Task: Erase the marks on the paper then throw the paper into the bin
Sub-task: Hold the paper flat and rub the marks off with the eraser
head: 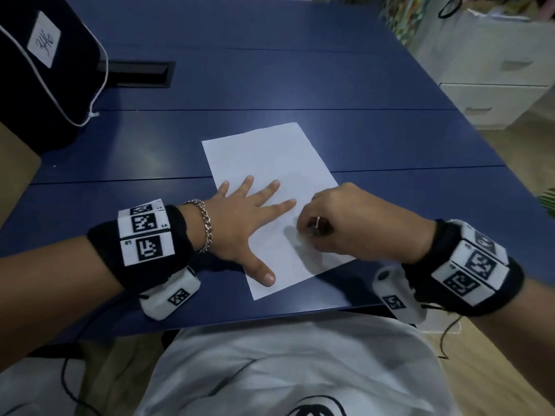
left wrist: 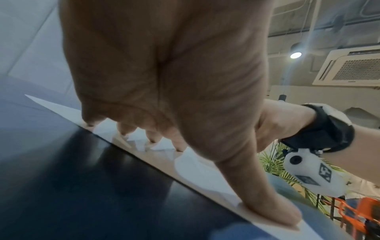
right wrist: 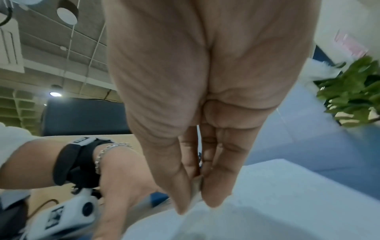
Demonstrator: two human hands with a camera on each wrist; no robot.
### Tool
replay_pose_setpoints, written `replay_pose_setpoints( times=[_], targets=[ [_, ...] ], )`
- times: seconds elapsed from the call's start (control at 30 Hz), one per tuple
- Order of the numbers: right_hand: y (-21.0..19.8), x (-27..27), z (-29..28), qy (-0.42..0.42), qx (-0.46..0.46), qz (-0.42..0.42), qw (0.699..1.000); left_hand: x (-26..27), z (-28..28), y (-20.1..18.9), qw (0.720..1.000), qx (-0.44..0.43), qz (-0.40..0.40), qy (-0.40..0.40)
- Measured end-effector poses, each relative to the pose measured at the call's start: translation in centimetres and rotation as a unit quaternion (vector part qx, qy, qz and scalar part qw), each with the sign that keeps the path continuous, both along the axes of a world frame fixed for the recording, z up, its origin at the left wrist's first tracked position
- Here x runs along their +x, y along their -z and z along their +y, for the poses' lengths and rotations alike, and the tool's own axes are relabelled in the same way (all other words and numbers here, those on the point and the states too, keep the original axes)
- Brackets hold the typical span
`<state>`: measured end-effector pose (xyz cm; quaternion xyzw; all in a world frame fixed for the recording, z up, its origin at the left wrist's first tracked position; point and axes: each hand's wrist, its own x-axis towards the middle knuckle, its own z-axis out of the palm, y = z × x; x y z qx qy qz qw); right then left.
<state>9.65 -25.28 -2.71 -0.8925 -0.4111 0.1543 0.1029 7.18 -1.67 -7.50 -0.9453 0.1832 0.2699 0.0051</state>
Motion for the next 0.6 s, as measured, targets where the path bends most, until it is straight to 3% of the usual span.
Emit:
replay_pose_setpoints(
  times=[0.23,0.4,0.53,0.6],
  targets=[
    [1.1,2.0,2.2,0.019,0.016,0.0,1.0,0.3,0.0,0.3,1.0,0.017,0.002,-0.022],
    [1.0,-1.3,2.3,-0.115,-0.051,0.029,0.992,0.3,-0.1,0.3,0.999,0.017,0.0,-0.028],
    [0.5,2.1,2.0,-0.029,-0.042,-0.028,0.998,0.3,-0.1,0.2,0.999,0.025,0.0,-0.024],
    [0.6,1.2,2.2,-0.039,-0.031,-0.032,0.998,0.3,-0.2,0.1,0.999,0.028,-0.002,-0.023]
  ],
)
